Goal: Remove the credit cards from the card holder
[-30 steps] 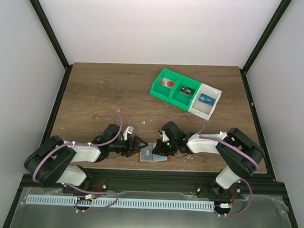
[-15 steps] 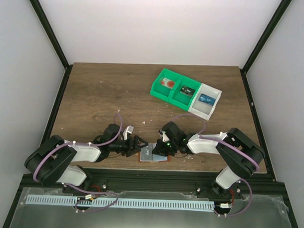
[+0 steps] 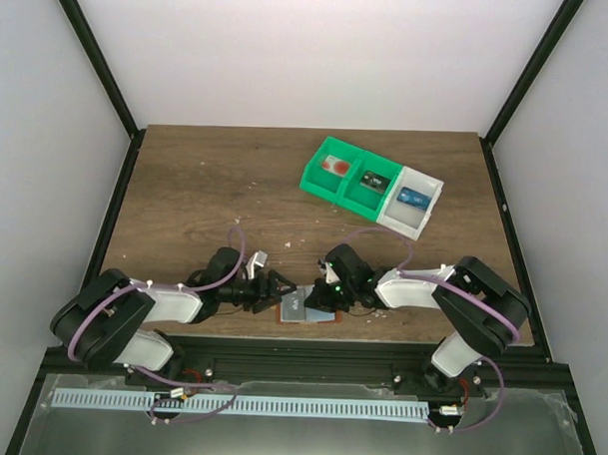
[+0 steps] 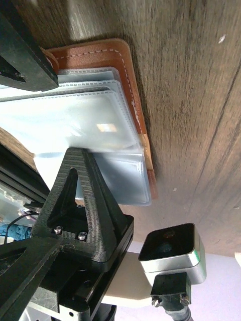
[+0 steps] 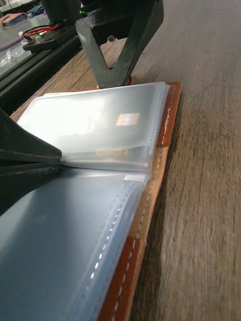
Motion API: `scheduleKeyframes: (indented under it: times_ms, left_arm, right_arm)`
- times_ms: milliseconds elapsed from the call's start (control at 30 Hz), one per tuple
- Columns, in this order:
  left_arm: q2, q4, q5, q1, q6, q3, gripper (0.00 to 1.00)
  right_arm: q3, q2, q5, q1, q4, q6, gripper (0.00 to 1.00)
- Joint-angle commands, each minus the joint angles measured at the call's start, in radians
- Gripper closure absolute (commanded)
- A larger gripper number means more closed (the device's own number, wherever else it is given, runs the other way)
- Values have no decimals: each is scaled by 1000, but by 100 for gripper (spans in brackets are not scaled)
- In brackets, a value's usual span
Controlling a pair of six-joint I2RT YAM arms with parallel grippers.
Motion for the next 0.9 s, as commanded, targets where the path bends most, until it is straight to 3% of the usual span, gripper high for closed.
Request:
scheduleKeyframes:
  times_ms: [0,867]
  left_arm:
    - [50,42,10,-5,13,-4,19]
    - [-22,93,30,-36,-58,9,20]
  right_arm:
    - [-32,15,62,7,-72,3,100]
    - [-44,4,58,7,-55,14,99]
